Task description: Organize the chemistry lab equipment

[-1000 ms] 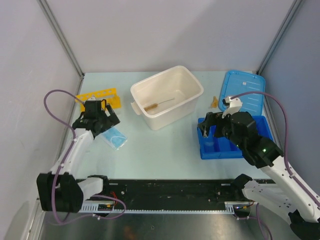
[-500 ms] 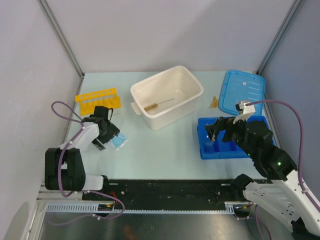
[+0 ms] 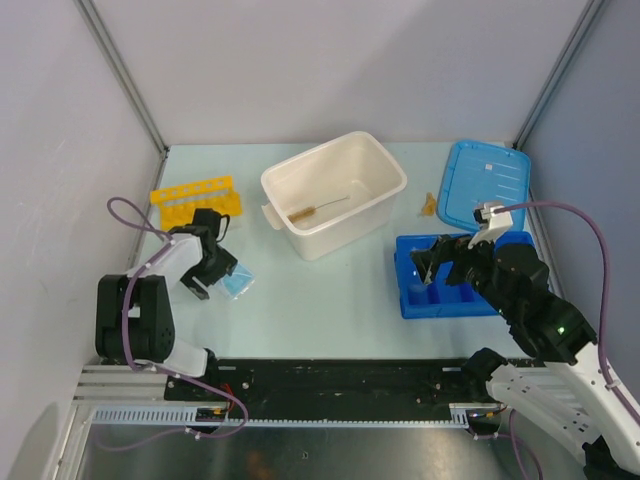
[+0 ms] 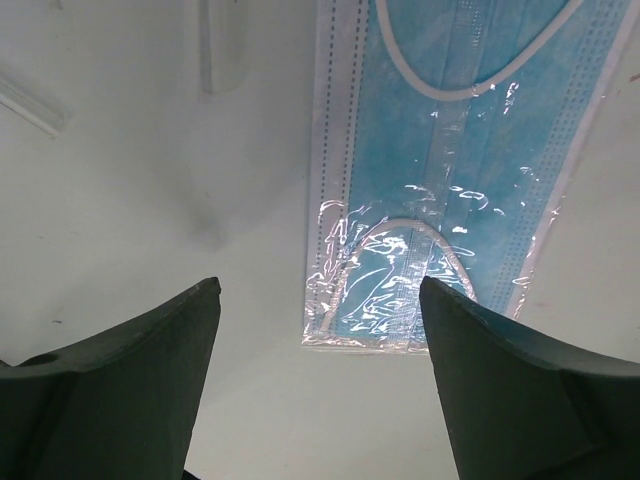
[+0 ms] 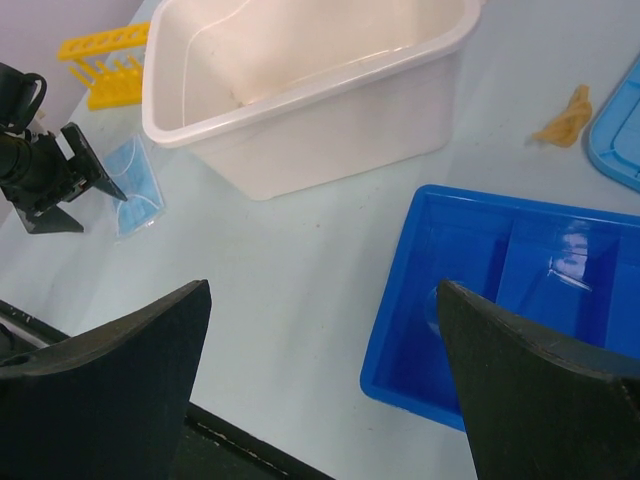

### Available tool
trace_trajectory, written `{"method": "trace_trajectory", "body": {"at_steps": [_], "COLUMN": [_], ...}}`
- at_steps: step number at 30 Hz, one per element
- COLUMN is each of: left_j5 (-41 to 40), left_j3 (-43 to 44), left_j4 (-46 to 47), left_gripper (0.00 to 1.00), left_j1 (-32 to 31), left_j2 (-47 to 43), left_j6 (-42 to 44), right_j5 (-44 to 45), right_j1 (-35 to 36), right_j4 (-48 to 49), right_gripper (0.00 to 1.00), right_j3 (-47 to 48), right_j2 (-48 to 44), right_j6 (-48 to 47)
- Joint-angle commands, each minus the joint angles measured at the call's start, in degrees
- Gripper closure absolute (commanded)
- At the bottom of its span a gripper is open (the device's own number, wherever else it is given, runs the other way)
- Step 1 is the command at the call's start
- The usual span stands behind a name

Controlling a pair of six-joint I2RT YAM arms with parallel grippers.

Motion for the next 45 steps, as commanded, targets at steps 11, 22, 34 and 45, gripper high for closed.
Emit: {"method": "trace_trajectory", "body": {"at_steps": [11, 22, 34, 45], "left_j5": [0.0, 0.9, 2.1, 3.5], "left_j3": [2.3, -0.1, -3.8, -2.2], "left_j4": [2.2, 2.9, 2.7, 1.6], "left_gripper": [0.19, 0.53, 0.88, 1.00], "left_j1": [-1.2, -1.9, -1.9, -2.6], "left_j2": [5.6, 6.6, -0.5, -19.0], "left_j6": [-2.8, -4.1, -5.5, -2.4], "right_j5": [-1.0, -1.4, -1.9, -1.9], "right_j1": [0.3, 0.2, 0.2, 0.1], "right_j4": [1.3, 1.9, 1.6, 1.2], "right_gripper": [0.01, 0.01, 0.01, 0.01], "right_j3": [0.8, 0.9, 0.9, 0.4], "right_j2": [1.6, 2.4, 3.2, 3.1], "right_j6": [-0.8, -1.4, -0.9, -1.0]}}
